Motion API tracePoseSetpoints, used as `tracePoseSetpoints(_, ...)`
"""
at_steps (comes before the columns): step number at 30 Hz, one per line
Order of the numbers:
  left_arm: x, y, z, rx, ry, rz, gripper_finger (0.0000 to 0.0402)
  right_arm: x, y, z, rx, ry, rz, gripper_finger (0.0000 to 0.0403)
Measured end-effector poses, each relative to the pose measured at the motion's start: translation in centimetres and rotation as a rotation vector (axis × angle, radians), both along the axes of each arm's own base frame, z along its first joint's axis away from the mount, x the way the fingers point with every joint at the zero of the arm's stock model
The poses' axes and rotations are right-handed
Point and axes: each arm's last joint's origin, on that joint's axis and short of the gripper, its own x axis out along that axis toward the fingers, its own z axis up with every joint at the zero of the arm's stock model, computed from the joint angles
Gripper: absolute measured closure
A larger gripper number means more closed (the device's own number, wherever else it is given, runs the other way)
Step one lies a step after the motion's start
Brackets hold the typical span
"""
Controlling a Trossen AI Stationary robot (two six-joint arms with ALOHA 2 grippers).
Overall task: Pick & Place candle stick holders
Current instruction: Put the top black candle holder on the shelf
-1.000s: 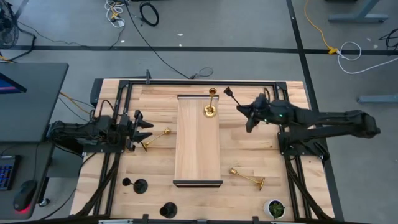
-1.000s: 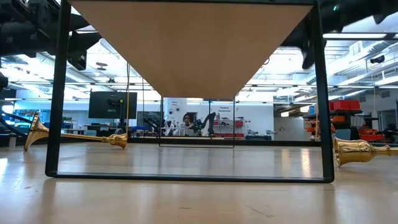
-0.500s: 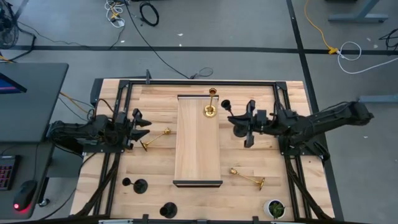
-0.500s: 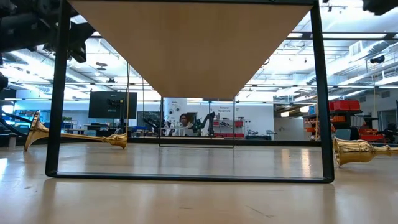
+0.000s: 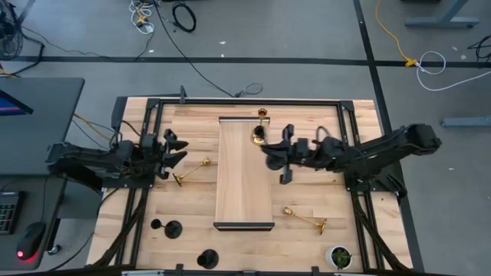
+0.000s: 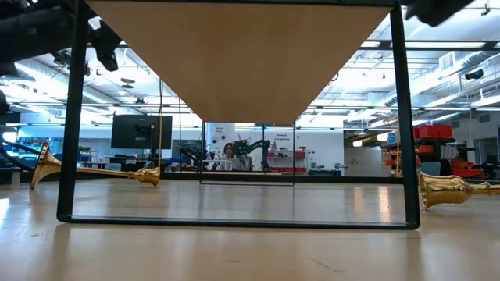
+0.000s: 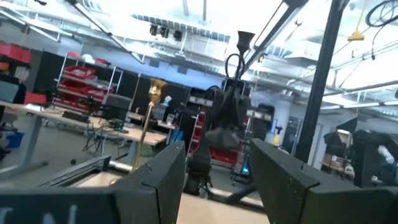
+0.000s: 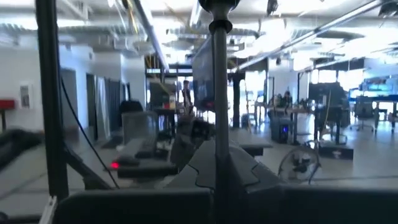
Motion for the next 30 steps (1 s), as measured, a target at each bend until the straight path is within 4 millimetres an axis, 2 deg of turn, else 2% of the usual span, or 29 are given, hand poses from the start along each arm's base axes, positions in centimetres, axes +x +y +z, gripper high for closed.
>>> tracePoseSetpoints(6,1.5,-0.1,0.7,0.028,-0.029,0.011,0.022,3.9,0.6,0.0,-0.034,0.021,0.015,0.0402)
tracePoseSetpoints(12,4.9,-0.4,3.6,0.075,0.032,-0.02,0.022,6.1,0.8,-0.2,-0.033,0.03,0.016,0.0401)
tracePoseSetpoints(19,10.2,-0.9,7.5,0.164,0.041,-0.082,0.022,6.5,0.9,-0.8,-0.036,0.052,0.015,0.0401)
tracePoseSetpoints(25,14.3,-1.2,8.6,0.212,0.118,-0.093,0.022,6.5,0.9,-0.9,-0.043,0.054,0.012,0.04)
tracePoseSetpoints(30,16.3,-1.4,9.5,0.235,0.108,-0.138,0.022,6.6,0.9,-1.0,-0.045,0.069,0.012,0.04)
